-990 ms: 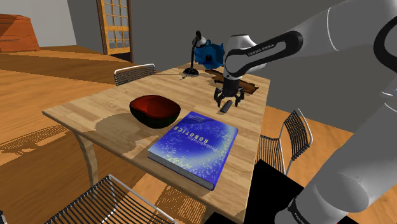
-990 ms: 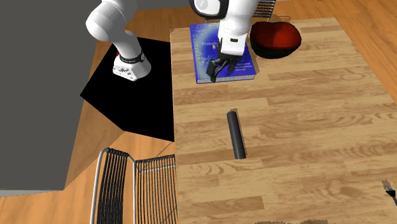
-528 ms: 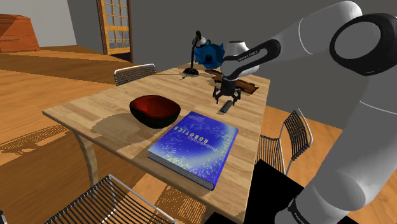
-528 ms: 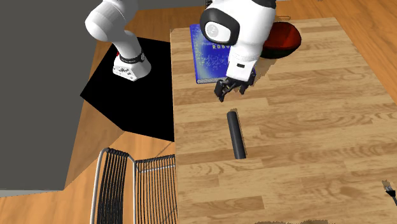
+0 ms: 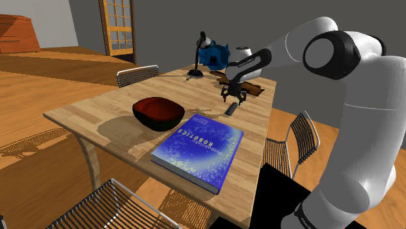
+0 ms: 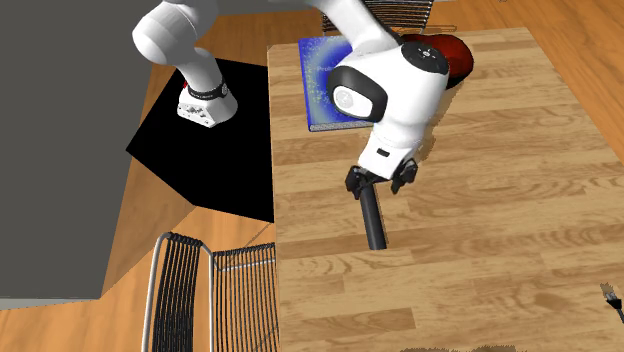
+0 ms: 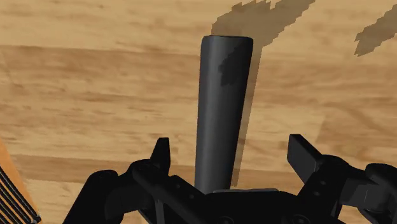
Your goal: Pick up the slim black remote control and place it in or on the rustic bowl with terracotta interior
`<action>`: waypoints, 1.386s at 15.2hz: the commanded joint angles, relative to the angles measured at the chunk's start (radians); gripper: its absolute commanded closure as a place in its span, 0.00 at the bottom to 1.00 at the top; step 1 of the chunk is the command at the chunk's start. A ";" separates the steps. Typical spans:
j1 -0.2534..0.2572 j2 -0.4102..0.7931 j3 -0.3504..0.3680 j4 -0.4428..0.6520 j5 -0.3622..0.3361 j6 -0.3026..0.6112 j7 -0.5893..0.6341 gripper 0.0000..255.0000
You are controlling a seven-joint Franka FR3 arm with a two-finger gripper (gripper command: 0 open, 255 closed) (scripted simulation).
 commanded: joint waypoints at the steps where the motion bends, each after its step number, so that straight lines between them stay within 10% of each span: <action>1: -0.015 0.050 -0.017 0.047 0.009 0.020 0.036 0.00; 17: -0.033 0.127 -0.019 0.053 0.019 0.094 0.037 0.00; 18: -0.033 0.127 -0.019 0.053 0.019 0.094 0.037 1.00; 21: -0.032 0.123 -0.019 0.048 0.018 0.095 0.038 1.00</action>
